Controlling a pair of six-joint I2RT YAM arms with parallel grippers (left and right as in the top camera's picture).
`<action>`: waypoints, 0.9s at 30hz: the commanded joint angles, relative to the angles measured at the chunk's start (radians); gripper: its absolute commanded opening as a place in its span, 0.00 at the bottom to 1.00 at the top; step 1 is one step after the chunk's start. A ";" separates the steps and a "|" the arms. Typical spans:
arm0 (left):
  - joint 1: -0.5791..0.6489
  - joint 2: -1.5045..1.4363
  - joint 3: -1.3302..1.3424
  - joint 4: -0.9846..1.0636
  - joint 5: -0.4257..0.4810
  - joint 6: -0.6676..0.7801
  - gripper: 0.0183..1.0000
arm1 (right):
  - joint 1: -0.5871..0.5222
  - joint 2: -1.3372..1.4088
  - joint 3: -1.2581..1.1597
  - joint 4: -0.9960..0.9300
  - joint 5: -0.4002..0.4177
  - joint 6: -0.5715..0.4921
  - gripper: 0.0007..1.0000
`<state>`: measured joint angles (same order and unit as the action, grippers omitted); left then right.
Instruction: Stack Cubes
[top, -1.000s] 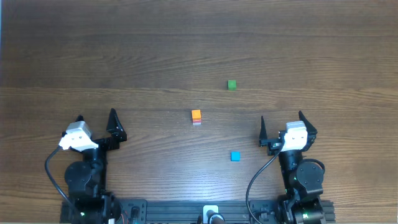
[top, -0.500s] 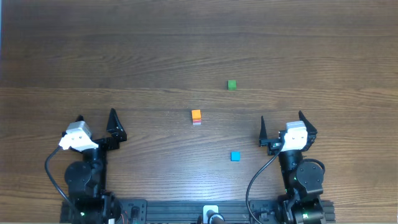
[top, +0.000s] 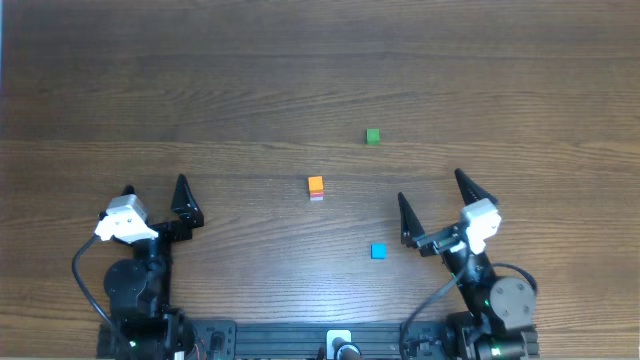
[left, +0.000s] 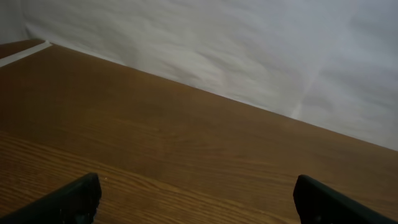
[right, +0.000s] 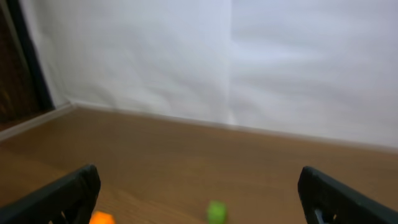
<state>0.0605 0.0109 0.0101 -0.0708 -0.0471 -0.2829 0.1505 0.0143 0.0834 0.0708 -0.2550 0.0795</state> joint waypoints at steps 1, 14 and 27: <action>0.006 -0.008 -0.004 0.002 0.013 0.014 1.00 | 0.008 0.021 0.189 -0.006 -0.069 0.023 0.99; 0.006 -0.008 -0.004 0.002 0.013 0.014 1.00 | 0.008 0.669 0.853 -0.417 -0.124 -0.005 0.99; 0.006 -0.008 -0.004 0.002 0.013 0.014 1.00 | 0.120 1.341 1.281 -0.830 0.064 0.063 0.99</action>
<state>0.0605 0.0101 0.0101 -0.0708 -0.0402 -0.2829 0.2096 1.2480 1.2911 -0.7158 -0.3161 0.1303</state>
